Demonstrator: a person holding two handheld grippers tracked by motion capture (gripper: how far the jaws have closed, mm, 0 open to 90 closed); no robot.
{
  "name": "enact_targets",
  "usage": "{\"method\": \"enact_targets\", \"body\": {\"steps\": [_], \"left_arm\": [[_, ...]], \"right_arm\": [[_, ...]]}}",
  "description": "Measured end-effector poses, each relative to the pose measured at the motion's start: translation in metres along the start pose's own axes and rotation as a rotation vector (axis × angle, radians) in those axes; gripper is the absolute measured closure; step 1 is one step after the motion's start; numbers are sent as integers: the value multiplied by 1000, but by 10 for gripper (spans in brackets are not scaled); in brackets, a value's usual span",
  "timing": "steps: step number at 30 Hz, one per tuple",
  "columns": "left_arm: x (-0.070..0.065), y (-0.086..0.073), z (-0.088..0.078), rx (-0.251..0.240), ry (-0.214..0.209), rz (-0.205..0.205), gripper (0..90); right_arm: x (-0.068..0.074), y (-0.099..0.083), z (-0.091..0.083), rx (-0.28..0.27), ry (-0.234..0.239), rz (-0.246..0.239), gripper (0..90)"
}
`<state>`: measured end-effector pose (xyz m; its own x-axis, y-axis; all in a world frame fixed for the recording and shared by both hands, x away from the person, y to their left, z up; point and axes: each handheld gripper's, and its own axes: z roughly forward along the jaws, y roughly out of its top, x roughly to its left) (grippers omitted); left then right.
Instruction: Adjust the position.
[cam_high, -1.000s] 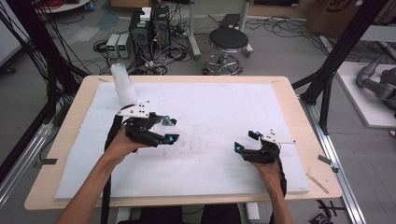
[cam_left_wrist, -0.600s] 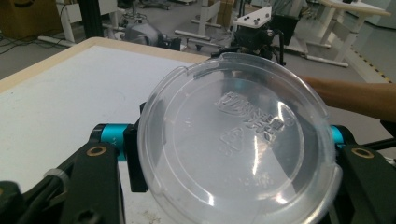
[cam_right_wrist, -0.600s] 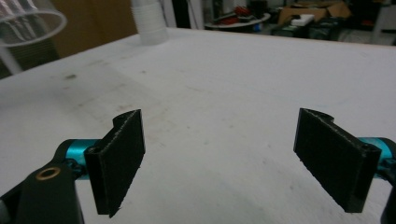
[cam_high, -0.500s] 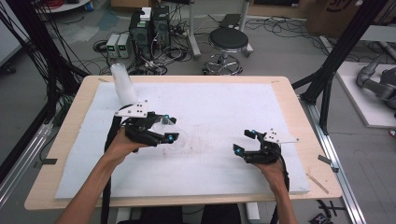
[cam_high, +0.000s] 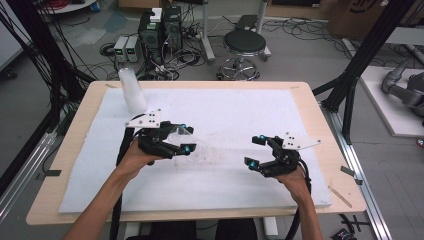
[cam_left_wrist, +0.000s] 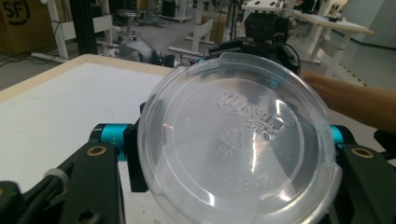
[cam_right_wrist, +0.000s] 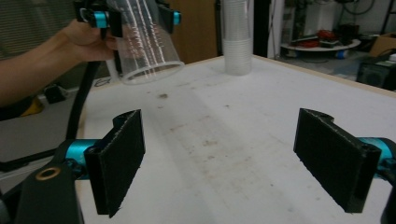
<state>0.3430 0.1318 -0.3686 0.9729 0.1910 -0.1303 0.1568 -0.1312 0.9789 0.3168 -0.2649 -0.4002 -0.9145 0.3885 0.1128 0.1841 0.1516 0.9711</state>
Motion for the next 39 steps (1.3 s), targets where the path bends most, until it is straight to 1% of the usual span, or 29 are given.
{"method": "enact_targets", "body": {"steps": [2, 4, 5, 8, 9, 11, 13, 15, 20, 23, 25, 26, 30, 39], "left_arm": [[-1, 0, 2, -12, -2, 6, 386], [-2, 0, 3, -30, -10, -3, 385], [-2, 0, 4, -28, -11, 4, 386], [-3, 0, 6, -36, -19, 3, 385], [-3, 0, 6, -38, -22, 4, 386], [-3, -1, 6, -47, -23, -2, 386], [-4, -1, 7, -57, -29, -3, 386], [-5, -1, 8, -67, -32, -9, 386], [-6, -2, 12, -69, -47, -11, 386], [-7, -3, 14, -64, -57, -11, 386], [-8, -3, 16, -68, -59, -13, 387], [-8, -3, 16, -68, -62, -13, 387], [-9, -2, 16, -65, -68, -7, 387], [-10, -2, 17, -72, -75, -8, 387]], "right_arm": [[2, 3, 2, 7, 32, 3, 165], [3, 6, 5, 8, 54, -6, 165], [3, 8, 5, 7, 64, -9, 165], [4, 14, 8, 1, 86, -20, 165], [5, 18, 9, -3, 103, -24, 165], [5, 20, 10, -8, 108, -27, 165], [5, 23, 12, -20, 123, -34, 165], [7, 26, 15, -18, 135, -38, 165], [11, 32, 24, -12, 169, -58, 165], [13, 37, 32, -10, 191, -70, 165], [15, 41, 42, -7, 211, -81, 165], [15, 41, 42, -7, 211, -81, 165], [17, 45, 55, 3, 240, -91, 165], [24, 47, 74, 23, 273, -106, 165]]}}
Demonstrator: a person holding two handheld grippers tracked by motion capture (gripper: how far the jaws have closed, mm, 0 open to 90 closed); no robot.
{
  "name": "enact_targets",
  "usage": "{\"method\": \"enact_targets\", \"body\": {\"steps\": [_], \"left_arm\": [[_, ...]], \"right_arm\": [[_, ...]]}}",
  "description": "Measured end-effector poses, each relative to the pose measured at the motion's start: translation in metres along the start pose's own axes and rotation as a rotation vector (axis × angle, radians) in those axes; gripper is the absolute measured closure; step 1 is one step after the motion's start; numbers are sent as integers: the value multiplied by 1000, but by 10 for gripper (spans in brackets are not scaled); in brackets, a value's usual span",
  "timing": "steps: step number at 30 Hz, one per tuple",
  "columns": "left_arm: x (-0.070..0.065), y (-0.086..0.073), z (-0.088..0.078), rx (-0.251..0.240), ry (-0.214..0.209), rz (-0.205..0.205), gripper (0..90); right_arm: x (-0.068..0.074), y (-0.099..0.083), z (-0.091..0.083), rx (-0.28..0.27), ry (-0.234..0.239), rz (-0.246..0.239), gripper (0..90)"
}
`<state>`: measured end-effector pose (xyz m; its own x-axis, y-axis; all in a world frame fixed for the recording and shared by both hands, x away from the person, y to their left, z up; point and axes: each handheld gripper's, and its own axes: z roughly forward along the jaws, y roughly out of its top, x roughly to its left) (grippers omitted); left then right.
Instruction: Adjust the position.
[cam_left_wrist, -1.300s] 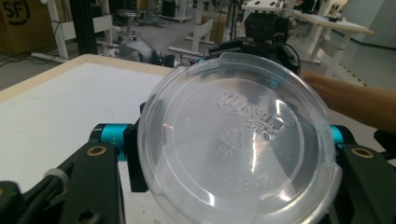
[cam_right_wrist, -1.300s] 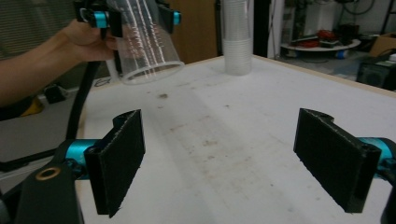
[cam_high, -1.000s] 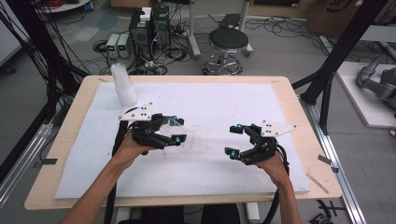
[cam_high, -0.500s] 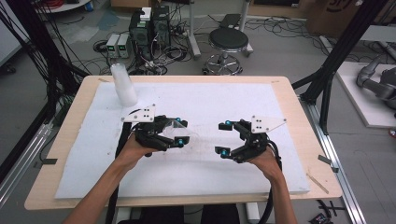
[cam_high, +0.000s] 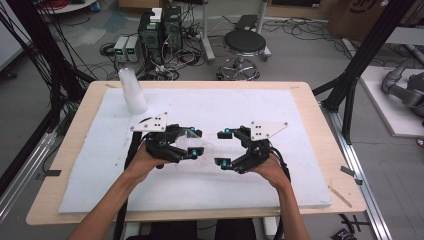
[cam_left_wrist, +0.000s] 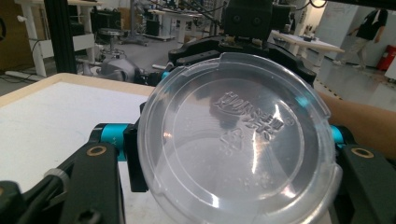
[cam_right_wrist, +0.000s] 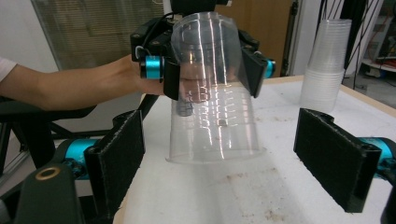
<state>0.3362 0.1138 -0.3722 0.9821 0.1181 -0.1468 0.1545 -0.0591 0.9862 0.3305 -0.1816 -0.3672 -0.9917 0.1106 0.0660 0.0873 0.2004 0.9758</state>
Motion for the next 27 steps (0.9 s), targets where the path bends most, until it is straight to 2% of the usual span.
{"method": "enact_targets", "body": {"steps": [7, 27], "left_arm": [[-4, 0, 2, 5, -13, 8, 387], [-7, 0, 8, -9, -34, 10, 386]], "right_arm": [[4, 1, 15, 3, -13, -26, 165], [6, -3, 33, 37, 22, -29, 165]]}}
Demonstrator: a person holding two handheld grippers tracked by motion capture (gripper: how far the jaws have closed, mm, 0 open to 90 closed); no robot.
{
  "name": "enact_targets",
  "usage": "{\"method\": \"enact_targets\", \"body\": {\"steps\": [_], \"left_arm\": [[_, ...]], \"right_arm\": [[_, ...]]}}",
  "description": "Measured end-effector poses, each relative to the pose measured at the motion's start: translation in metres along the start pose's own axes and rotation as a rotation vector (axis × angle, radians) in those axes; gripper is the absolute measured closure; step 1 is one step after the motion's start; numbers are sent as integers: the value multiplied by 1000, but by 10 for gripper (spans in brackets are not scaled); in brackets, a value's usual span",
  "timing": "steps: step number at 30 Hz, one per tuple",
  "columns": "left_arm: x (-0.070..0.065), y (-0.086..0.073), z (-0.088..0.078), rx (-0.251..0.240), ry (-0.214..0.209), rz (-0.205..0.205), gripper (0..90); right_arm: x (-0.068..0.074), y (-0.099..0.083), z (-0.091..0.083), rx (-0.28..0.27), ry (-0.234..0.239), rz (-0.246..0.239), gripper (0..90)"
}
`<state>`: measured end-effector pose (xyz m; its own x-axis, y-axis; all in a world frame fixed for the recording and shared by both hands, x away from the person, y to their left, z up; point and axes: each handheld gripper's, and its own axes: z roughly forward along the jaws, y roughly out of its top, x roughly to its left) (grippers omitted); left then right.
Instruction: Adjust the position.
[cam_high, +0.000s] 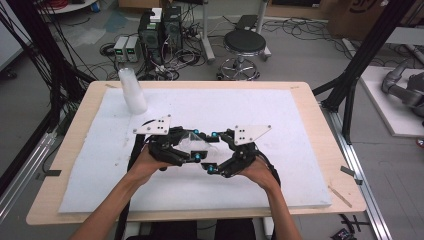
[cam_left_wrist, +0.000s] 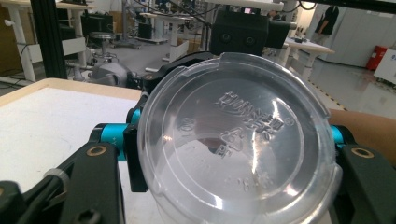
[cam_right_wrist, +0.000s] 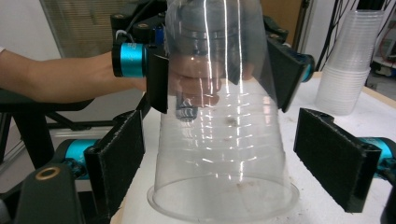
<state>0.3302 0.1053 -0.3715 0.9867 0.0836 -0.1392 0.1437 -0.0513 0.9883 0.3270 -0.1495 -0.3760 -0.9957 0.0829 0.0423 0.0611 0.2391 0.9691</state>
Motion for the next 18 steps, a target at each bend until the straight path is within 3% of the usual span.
{"method": "enact_targets", "body": {"steps": [13, 18], "left_arm": [[0, 0, 1, 0, -2, 2, 387], [0, 0, 0, -1, -8, 1, 387]], "right_arm": [[2, -3, 10, 27, 20, -6, 169], [1, -4, 8, 20, -1, -25, 291]]}}
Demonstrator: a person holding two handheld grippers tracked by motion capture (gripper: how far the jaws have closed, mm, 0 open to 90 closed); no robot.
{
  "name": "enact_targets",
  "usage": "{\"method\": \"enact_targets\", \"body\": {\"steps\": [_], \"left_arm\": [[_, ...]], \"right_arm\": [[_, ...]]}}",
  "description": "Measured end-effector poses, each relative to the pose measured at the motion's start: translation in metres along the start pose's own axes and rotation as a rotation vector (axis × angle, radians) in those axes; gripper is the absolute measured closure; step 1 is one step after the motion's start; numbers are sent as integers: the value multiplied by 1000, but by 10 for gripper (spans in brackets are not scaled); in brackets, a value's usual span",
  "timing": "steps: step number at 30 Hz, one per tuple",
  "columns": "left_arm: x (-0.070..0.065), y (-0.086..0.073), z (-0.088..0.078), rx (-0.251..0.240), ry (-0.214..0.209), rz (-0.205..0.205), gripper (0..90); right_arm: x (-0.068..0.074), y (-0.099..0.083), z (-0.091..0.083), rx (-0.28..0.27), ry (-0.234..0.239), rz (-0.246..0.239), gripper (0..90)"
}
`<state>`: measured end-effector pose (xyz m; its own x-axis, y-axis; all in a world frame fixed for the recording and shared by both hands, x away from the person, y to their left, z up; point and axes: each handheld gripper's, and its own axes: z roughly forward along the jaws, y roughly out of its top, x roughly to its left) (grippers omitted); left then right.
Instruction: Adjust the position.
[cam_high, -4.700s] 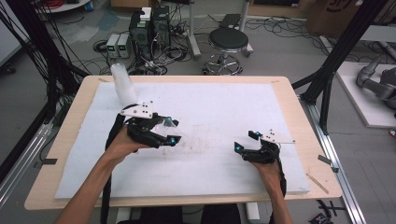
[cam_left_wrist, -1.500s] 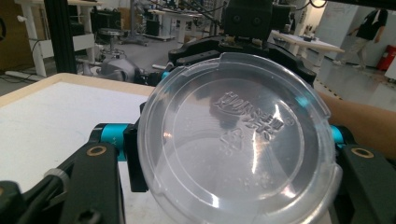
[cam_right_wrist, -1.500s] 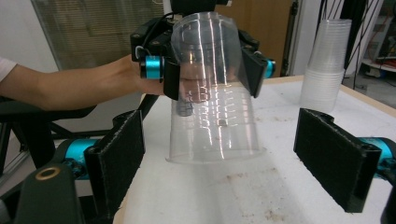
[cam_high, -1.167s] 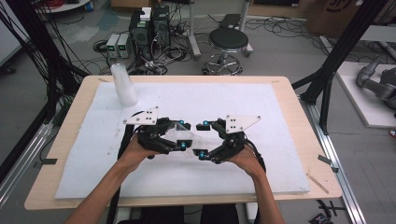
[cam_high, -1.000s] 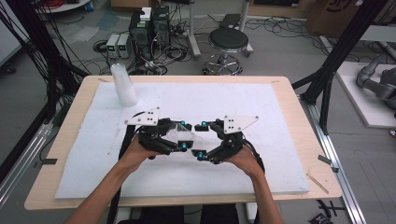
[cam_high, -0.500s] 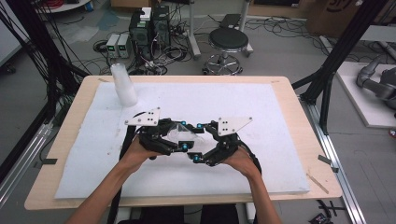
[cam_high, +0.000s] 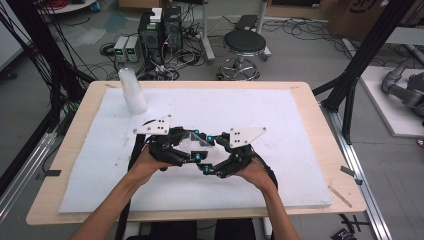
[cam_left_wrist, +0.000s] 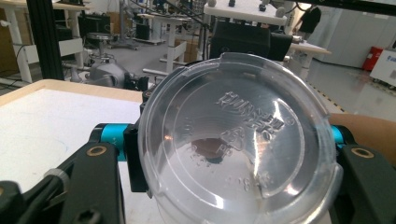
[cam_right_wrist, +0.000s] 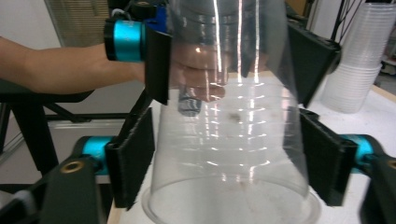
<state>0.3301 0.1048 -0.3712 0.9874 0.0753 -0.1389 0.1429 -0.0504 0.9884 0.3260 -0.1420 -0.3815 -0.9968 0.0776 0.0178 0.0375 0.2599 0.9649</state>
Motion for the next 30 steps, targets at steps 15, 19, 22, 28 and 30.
{"method": "enact_targets", "body": {"steps": [15, 19, 22, 28, 30], "left_arm": [[2, -1, -1, 0, 27, -23, 103], [3, -1, -6, 15, 44, -18, 72], [2, 1, -8, 70, 77, 2, 72], [-6, 16, -15, 253, 91, 55, 72], [-8, 21, -16, 334, 84, 57, 72]], "right_arm": [[0, -2, -2, 15, -4, -1, 346], [-1, -3, -5, 16, -14, 1, 347], [-2, -3, -7, 24, -15, 3, 346], [-3, 4, -17, 82, -9, 0, 347], [-4, 9, -21, 119, -15, -2, 347]]}}
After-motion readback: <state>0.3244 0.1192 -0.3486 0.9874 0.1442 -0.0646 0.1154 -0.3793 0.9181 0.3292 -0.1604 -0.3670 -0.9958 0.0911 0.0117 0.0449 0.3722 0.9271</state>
